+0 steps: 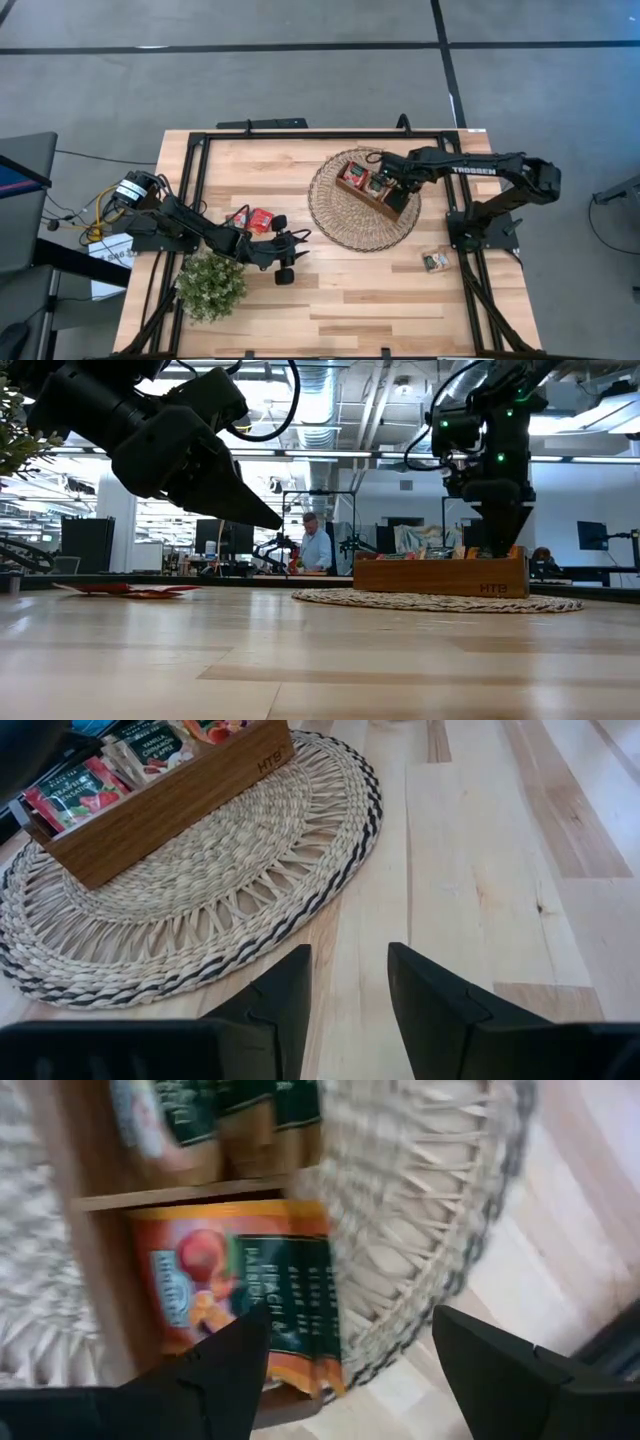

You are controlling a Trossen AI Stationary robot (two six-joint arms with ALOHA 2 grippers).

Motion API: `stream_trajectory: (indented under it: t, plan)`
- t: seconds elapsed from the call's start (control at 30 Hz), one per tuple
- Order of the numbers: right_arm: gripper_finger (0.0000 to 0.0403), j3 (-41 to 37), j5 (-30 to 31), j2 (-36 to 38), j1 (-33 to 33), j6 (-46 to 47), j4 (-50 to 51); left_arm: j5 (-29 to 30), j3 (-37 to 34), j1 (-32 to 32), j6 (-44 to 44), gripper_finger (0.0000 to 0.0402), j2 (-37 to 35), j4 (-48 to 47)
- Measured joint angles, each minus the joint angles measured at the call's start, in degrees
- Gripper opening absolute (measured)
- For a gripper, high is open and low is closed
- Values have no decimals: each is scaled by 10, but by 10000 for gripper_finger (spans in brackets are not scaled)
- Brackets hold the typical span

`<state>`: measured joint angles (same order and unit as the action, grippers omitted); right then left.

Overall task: Pick & Place Tea
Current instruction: Put the orange tea bag into the right section of the wooden organizer

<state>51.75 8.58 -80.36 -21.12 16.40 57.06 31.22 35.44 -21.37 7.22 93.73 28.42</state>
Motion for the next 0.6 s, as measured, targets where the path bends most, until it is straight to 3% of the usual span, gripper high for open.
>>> stream_trajectory:
  t: [0.33, 0.6]
  plan:
    - [253, 0, -89, 0, 47, -16, -36, 0, 0, 0, 0, 126, 0, 4]
    - [195, 0, -98, 0, 72, -21, -39, 0, 0, 0, 0, 126, 0, 4]
